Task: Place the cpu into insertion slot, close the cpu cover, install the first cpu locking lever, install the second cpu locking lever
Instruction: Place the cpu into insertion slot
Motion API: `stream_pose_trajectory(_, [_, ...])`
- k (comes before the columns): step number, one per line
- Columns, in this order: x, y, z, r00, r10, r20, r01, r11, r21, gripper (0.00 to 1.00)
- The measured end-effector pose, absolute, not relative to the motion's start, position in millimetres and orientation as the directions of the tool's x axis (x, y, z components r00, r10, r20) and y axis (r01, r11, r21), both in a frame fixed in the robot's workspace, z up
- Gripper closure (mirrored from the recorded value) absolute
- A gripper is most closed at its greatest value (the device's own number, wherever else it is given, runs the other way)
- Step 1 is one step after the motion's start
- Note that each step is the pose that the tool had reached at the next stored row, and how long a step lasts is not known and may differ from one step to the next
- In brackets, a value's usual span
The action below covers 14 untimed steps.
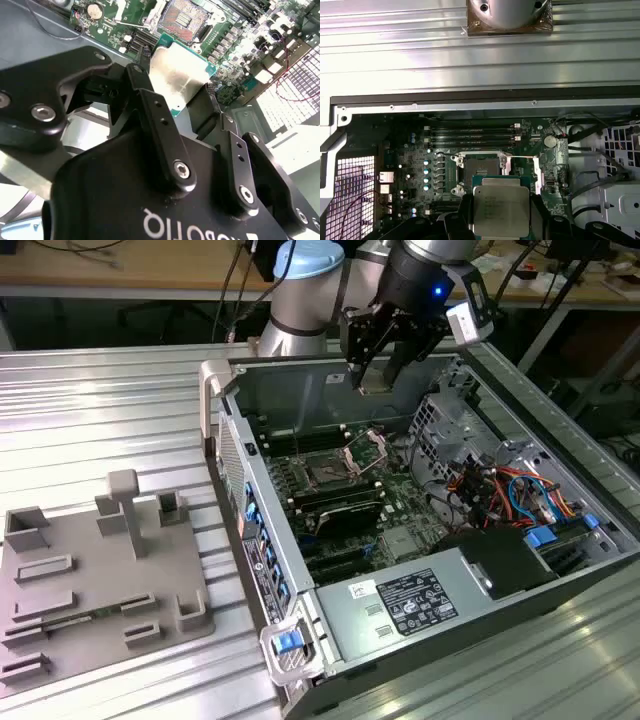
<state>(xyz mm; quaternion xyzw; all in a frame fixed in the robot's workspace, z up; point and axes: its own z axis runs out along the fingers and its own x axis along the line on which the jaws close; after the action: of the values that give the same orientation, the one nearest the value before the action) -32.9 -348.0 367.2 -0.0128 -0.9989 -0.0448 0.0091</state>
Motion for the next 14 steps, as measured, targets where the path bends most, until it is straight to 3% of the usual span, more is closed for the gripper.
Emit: stream_pose_trajectory(14, [-33.5, -348.0, 367.2, -0.999, 0.027, 0.019, 0.028, 0.996, 0.089, 0.45])
